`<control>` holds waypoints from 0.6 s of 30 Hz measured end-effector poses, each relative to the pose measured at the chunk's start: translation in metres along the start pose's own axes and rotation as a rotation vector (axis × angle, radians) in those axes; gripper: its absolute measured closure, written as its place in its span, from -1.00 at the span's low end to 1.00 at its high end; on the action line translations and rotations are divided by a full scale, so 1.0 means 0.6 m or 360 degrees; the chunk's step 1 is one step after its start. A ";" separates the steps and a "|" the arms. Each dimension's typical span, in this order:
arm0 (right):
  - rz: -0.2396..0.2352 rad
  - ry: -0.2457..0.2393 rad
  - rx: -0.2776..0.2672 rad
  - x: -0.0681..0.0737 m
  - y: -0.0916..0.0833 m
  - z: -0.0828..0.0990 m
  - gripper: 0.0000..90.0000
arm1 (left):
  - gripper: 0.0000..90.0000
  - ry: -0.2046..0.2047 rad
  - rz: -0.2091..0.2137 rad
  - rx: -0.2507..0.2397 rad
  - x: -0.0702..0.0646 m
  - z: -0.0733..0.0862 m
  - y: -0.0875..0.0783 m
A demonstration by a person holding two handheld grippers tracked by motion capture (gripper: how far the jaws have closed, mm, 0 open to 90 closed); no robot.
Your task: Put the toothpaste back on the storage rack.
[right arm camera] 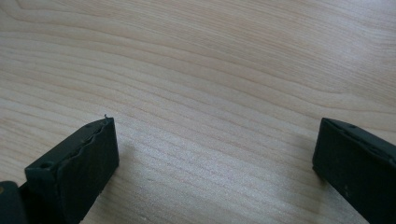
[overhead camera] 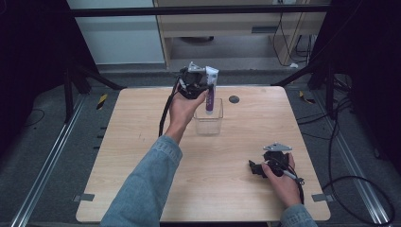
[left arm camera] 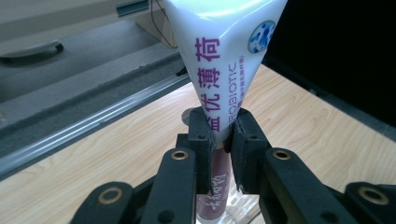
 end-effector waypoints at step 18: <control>0.0002 -0.0009 -0.0002 -0.001 0.000 0.000 -0.99 | 0.76 0.0015 -0.0043 0.0013 0.007 0.028 0.017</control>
Point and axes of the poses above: each handheld gripper's, and its own axes: y roughly forward along the jaws, z roughly out of its underside, x roughly to its left, the point moved 3 cm from there along y, roughly forward along the jaws, and after that the axes turned 1 degree about -z, right-handed, at the moved point
